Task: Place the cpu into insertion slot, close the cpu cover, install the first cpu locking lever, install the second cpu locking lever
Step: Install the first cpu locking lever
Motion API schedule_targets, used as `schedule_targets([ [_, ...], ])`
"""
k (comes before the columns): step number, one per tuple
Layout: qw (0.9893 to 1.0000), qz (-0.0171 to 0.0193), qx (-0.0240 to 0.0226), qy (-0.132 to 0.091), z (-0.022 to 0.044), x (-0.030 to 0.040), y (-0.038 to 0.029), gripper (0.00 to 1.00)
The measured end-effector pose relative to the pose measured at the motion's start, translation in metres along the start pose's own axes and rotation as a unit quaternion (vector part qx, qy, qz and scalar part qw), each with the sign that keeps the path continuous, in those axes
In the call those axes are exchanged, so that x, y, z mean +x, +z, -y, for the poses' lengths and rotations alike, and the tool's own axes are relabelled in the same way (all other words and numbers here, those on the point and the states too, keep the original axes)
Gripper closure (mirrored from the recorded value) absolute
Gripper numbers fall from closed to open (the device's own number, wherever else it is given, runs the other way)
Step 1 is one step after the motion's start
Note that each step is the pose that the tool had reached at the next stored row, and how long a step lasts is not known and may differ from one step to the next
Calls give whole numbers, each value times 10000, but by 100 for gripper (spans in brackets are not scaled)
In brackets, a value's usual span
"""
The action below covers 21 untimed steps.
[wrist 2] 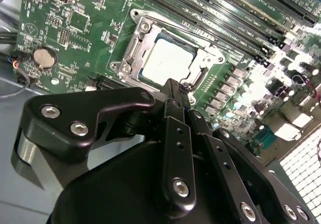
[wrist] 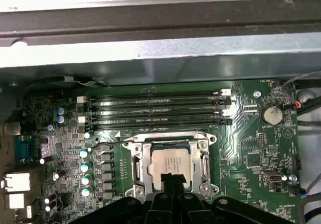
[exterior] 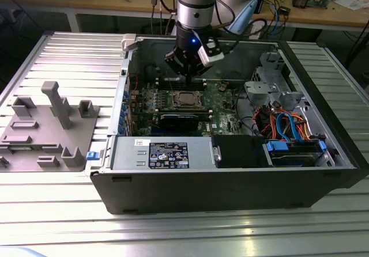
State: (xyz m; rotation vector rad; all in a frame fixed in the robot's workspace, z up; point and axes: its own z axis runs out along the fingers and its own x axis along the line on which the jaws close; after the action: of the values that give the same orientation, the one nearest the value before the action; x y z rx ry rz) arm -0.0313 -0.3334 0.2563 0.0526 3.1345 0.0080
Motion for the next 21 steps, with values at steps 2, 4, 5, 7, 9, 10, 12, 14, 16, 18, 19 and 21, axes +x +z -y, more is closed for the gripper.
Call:
schedule_targets([
  [2,9999,-1,-1,-163,0,0,1,89],
  [4,9993,-2,-2,-370,-1,0,1,89],
  [5,9991,-2,-2,-435,-2,0,1,89],
  [7,9989,-2,-3,-465,-3,0,2,89],
  [9,9989,-2,-3,-466,-3,0,2,89],
  [10,9989,-2,-3,-466,-2,0,1,89],
  [12,9992,-2,-3,-394,-2,0,1,89],
  [14,9996,-2,-2,-288,-2,5,2,89],
  [16,9996,-1,-3,-280,-1,55,4,89],
  [18,9996,-1,-2,-280,1,116,4,89],
  [19,9996,-1,-2,-280,2,143,4,89],
  [21,9996,1,-2,-281,4,204,3,89],
])
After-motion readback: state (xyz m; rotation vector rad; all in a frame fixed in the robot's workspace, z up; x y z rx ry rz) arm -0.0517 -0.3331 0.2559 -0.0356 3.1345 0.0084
